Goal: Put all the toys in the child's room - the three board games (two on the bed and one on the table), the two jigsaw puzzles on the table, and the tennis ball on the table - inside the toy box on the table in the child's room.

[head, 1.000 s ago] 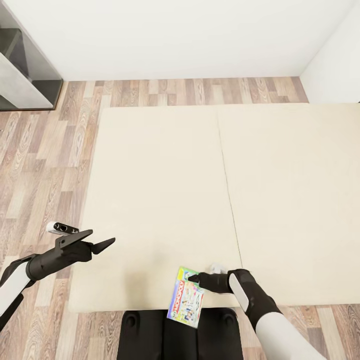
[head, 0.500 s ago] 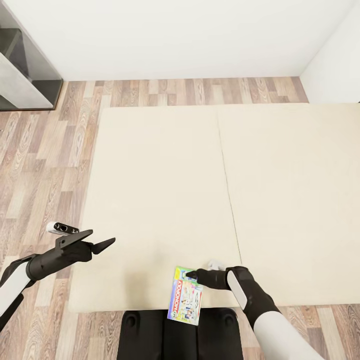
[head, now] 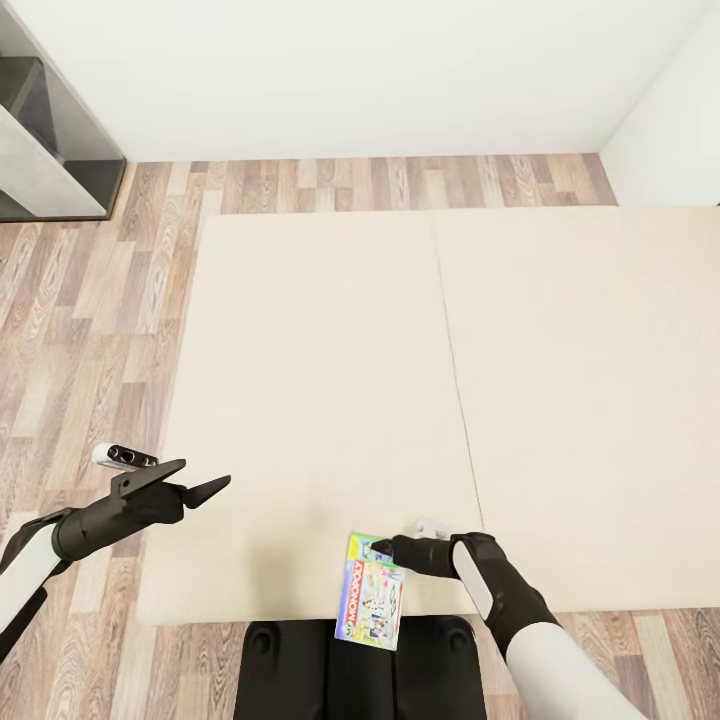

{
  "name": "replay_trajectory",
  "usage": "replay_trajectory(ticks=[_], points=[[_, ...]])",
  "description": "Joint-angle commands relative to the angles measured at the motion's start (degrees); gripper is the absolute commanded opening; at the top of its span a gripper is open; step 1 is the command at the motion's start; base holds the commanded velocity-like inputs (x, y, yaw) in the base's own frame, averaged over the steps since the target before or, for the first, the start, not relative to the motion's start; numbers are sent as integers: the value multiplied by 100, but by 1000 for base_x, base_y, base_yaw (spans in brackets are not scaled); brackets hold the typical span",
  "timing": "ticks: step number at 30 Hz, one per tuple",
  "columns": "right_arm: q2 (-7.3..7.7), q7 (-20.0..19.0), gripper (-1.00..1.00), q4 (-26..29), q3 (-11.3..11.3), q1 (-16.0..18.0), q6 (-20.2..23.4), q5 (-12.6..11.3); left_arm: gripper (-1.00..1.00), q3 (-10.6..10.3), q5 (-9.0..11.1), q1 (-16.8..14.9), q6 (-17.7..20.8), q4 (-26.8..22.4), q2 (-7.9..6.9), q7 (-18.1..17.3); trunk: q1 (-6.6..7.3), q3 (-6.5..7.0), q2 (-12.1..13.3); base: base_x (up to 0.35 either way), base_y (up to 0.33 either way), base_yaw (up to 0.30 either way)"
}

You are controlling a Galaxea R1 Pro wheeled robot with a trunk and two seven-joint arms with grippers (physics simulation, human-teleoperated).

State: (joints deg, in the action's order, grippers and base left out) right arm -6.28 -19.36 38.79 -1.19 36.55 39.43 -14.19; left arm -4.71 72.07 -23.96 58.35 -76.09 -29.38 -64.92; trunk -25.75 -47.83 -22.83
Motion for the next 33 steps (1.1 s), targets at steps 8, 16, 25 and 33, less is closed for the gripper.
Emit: replay_trajectory(ticks=[8, 16, 25, 33], points=[[-61, -10, 100, 6, -13, 1, 57, -5, 100, -13, 21, -4, 34, 2, -6, -11, -3, -6, -9, 0, 0, 0], [-66, 38, 100, -8, -13, 1, 58, -5, 100, -13, 19, -2, 32, 4, -6, -11, -3, -6, -9, 0, 0, 0], [-72, 54, 100, -17, -13, 1, 63, 36, 100, -13, 18, 5, 36, 2, -6, -11, -3, -6, -9, 0, 0, 0], [-75, 55, 100, -25, -13, -1, 27, 56, 100, 10, 18, 5, 36, 5, -6, -11, -3, -6, -9, 0, 61, 0]])
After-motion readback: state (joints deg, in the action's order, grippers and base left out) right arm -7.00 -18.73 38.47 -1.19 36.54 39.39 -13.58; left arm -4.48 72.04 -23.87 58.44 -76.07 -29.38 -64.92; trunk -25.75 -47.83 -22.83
